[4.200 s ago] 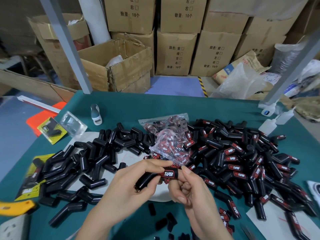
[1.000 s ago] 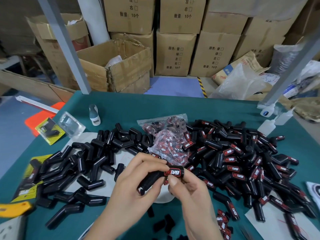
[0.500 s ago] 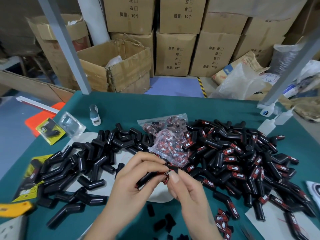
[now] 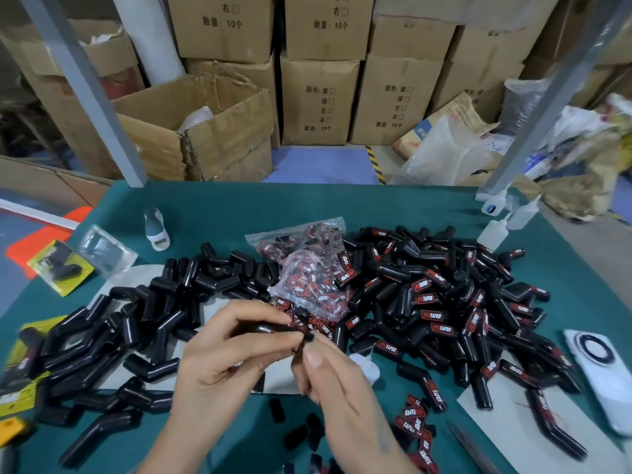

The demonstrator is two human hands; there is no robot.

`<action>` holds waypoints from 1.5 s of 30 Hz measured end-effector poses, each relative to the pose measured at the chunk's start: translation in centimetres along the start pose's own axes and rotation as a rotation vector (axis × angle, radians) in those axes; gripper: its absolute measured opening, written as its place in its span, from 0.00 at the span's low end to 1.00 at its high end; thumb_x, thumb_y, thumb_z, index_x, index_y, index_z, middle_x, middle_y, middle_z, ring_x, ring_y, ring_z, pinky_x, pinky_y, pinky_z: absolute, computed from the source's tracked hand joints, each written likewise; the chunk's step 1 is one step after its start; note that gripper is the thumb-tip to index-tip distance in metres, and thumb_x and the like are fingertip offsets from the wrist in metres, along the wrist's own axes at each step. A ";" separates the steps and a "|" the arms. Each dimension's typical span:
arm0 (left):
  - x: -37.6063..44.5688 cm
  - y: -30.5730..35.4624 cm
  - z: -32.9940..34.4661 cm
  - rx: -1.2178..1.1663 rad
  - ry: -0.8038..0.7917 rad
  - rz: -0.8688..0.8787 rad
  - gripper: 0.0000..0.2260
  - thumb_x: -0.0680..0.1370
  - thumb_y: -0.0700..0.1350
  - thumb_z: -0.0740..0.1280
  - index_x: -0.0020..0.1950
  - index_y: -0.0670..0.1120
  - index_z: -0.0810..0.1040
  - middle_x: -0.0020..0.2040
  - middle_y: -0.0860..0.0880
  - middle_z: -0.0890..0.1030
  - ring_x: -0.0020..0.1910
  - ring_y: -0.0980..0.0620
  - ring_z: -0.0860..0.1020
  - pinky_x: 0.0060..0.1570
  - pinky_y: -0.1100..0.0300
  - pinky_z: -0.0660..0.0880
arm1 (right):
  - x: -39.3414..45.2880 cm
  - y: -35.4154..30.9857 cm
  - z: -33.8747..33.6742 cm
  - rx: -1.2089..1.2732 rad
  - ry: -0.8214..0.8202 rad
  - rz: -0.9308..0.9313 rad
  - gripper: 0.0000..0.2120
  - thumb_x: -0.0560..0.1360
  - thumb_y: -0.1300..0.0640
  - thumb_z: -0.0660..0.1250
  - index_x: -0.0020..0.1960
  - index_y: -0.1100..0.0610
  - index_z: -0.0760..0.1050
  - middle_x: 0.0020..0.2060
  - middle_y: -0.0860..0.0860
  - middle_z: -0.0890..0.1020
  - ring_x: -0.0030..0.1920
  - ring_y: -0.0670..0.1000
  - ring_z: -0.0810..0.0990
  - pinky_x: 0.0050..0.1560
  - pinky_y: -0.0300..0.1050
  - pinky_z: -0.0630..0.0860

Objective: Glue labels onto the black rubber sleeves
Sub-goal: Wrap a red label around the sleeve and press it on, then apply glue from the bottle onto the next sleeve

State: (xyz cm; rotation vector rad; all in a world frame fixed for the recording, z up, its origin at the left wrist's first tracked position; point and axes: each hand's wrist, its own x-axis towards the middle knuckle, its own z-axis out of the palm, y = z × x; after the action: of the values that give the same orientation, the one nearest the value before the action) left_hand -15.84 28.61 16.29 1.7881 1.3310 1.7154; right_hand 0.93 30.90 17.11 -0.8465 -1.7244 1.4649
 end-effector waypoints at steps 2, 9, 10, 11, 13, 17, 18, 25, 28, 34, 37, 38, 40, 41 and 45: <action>-0.2 0.5 -0.1 -0.001 -0.034 0.020 0.08 0.75 0.39 0.75 0.53 0.49 0.88 0.55 0.50 0.83 0.52 0.47 0.83 0.48 0.56 0.80 | -0.7 -0.4 -0.3 0.020 0.017 -0.049 0.21 0.84 0.39 0.55 0.38 0.51 0.68 0.40 0.45 0.68 0.39 0.43 0.67 0.44 0.36 0.65; -0.8 1.5 1.6 0.117 -0.256 0.052 0.18 0.84 0.51 0.66 0.75 0.55 0.75 0.75 0.54 0.76 0.73 0.50 0.76 0.71 0.60 0.71 | -2.1 -0.5 -4.4 0.002 0.435 -0.121 0.18 0.76 0.36 0.70 0.44 0.50 0.87 0.56 0.47 0.84 0.44 0.49 0.83 0.48 0.42 0.81; -0.8 1.4 1.6 0.138 -0.247 0.038 0.19 0.84 0.51 0.66 0.75 0.55 0.75 0.76 0.54 0.75 0.74 0.49 0.75 0.73 0.60 0.69 | -2.0 -0.3 -6.0 0.015 0.520 -0.108 0.19 0.75 0.35 0.70 0.46 0.50 0.87 0.56 0.47 0.85 0.44 0.50 0.85 0.48 0.41 0.82; -0.6 1.2 1.4 0.158 -0.220 0.024 0.19 0.83 0.50 0.66 0.75 0.55 0.76 0.75 0.53 0.75 0.74 0.49 0.74 0.73 0.59 0.69 | -1.9 -0.1 -7.8 0.037 0.614 -0.093 0.17 0.75 0.36 0.71 0.48 0.49 0.87 0.55 0.48 0.86 0.42 0.50 0.85 0.48 0.41 0.83; -0.3 0.4 0.4 0.229 -0.150 0.008 0.16 0.83 0.46 0.66 0.71 0.51 0.81 0.74 0.51 0.76 0.73 0.49 0.75 0.71 0.61 0.70 | -1.1 1.3 -12.2 0.050 0.774 -0.066 0.09 0.76 0.44 0.72 0.51 0.47 0.83 0.51 0.52 0.87 0.41 0.49 0.87 0.45 0.40 0.84; 0.5 -3.5 -3.2 0.579 -0.024 -0.116 0.13 0.83 0.40 0.67 0.67 0.48 0.84 0.68 0.53 0.78 0.68 0.54 0.77 0.67 0.57 0.74 | 1.3 5.6 -19.4 -0.231 0.826 0.058 0.06 0.82 0.55 0.69 0.53 0.45 0.73 0.52 0.57 0.83 0.44 0.46 0.85 0.40 0.35 0.79; 0.5 -4.7 -4.0 0.681 -0.045 -0.162 0.13 0.82 0.39 0.68 0.66 0.47 0.84 0.66 0.52 0.79 0.66 0.50 0.78 0.67 0.52 0.74 | 1.8 6.6 -20.3 -0.280 0.816 0.097 0.05 0.82 0.56 0.68 0.54 0.47 0.74 0.52 0.57 0.83 0.44 0.47 0.84 0.40 0.34 0.77; -0.8 -11.3 -7.2 1.107 -0.294 -0.384 0.17 0.75 0.40 0.78 0.64 0.47 0.85 0.68 0.45 0.79 0.65 0.37 0.78 0.61 0.39 0.76 | 2.1 7.2 -17.9 -0.692 0.806 0.010 0.11 0.80 0.68 0.69 0.62 0.63 0.80 0.63 0.65 0.73 0.50 0.25 0.73 0.47 0.21 0.70; -1.1 -12.7 -8.8 1.164 -0.185 -0.435 0.22 0.75 0.39 0.78 0.69 0.46 0.81 0.68 0.44 0.78 0.64 0.37 0.78 0.61 0.39 0.76 | 0.5 5.6 -14.9 -0.715 0.814 -0.132 0.12 0.80 0.68 0.68 0.60 0.57 0.80 0.62 0.62 0.73 0.57 0.26 0.69 0.53 0.20 0.67; -1.1 -13.7 -7.3 1.198 -0.068 -0.371 0.25 0.75 0.36 0.76 0.72 0.45 0.76 0.70 0.42 0.75 0.64 0.37 0.76 0.61 0.40 0.73 | -2.5 4.3 -9.1 -0.644 0.641 -0.383 0.09 0.80 0.57 0.64 0.57 0.50 0.80 0.56 0.49 0.77 0.61 0.42 0.75 0.60 0.31 0.71; -0.3 -13.9 -6.1 1.199 -0.082 -0.236 0.26 0.76 0.36 0.73 0.74 0.44 0.75 0.72 0.42 0.75 0.69 0.38 0.74 0.66 0.41 0.71 | -3.2 4.7 -6.9 -0.569 0.607 -0.407 0.09 0.80 0.57 0.63 0.56 0.49 0.80 0.54 0.51 0.78 0.57 0.43 0.78 0.56 0.33 0.75; 0.3 -14.0 -5.5 1.197 -0.097 -0.219 0.26 0.77 0.36 0.73 0.75 0.44 0.75 0.72 0.42 0.76 0.70 0.38 0.74 0.67 0.42 0.71 | -3.4 4.8 -6.3 -0.531 0.608 -0.403 0.10 0.80 0.58 0.62 0.56 0.49 0.80 0.54 0.50 0.78 0.54 0.44 0.79 0.54 0.34 0.76; 1.5 -14.5 -4.4 1.216 -0.141 -0.247 0.27 0.77 0.38 0.75 0.76 0.44 0.74 0.67 0.42 0.80 0.67 0.38 0.77 0.66 0.43 0.72 | -3.7 5.2 -5.4 -0.470 0.610 -0.400 0.10 0.80 0.58 0.62 0.56 0.48 0.80 0.55 0.48 0.78 0.49 0.45 0.81 0.51 0.36 0.77; 2.0 -14.8 -4.0 1.239 -0.163 -0.275 0.27 0.76 0.39 0.76 0.75 0.44 0.75 0.64 0.42 0.81 0.65 0.38 0.78 0.64 0.43 0.72 | -3.9 5.5 -5.0 -0.456 0.611 -0.406 0.10 0.80 0.59 0.62 0.56 0.48 0.80 0.55 0.46 0.78 0.47 0.45 0.81 0.49 0.36 0.77; 3.0 -15.6 -3.6 1.303 -0.164 -0.253 0.22 0.72 0.38 0.79 0.65 0.43 0.82 0.55 0.43 0.84 0.56 0.37 0.80 0.58 0.43 0.73 | -4.9 6.7 -3.8 -0.431 0.605 -0.443 0.12 0.80 0.61 0.63 0.54 0.48 0.82 0.51 0.46 0.79 0.44 0.45 0.81 0.47 0.37 0.76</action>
State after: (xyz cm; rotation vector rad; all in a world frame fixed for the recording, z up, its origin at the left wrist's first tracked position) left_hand -25.66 37.63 6.95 2.0173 2.7428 0.4270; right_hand 6.97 29.67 10.38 -0.9255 -1.6199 0.4769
